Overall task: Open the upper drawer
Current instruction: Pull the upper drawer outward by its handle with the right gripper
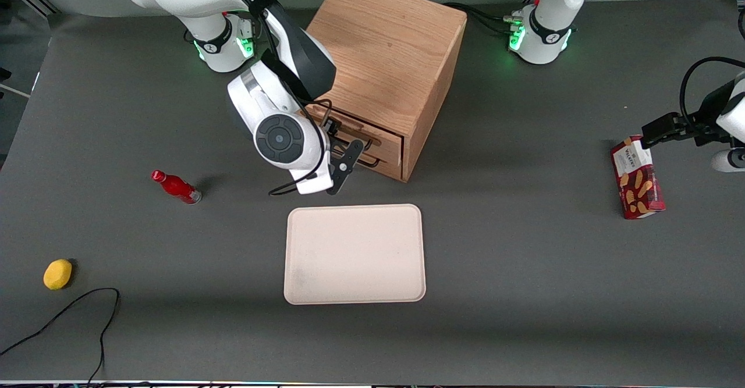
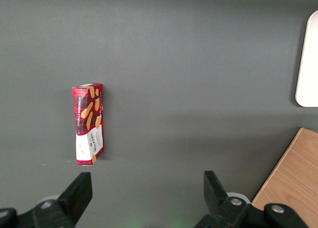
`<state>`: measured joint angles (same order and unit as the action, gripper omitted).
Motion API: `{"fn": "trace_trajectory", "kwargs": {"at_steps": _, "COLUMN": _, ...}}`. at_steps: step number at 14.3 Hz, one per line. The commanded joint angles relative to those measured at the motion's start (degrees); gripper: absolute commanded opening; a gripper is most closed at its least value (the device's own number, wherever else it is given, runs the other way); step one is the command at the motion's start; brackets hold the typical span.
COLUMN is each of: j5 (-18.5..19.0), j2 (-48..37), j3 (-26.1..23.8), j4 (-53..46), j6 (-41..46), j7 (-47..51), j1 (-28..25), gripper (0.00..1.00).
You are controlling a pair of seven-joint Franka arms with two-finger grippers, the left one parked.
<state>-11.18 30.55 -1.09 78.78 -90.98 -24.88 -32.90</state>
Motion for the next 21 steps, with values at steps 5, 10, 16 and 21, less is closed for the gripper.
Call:
{"fn": "trace_trajectory", "kwargs": {"at_steps": 5, "j5": -0.86, "j2": 1.44, "j3": 0.3, "j4": -1.17, "j6": 0.01, "j7": -1.49, "j1": 1.35, "gripper": 1.0}}
{"fn": "trace_trajectory", "kwargs": {"at_steps": 10, "j5": -0.86, "j2": 3.11, "j3": 0.3, "j4": -3.54, "j6": -0.16, "j7": -1.23, "j1": 2.14, "gripper": 1.0}}
{"fn": "trace_trajectory", "kwargs": {"at_steps": 16, "j5": -0.95, "j2": 4.34, "j3": 0.3, "j4": -6.09, "j6": -0.16, "j7": -0.87, "j1": 3.2, "gripper": 1.0}}
{"fn": "trace_trajectory", "kwargs": {"at_steps": 21, "j5": -0.95, "j2": 4.78, "j3": 0.3, "j4": -6.97, "j6": -0.16, "j7": -1.14, "j1": 4.43, "gripper": 1.0}}
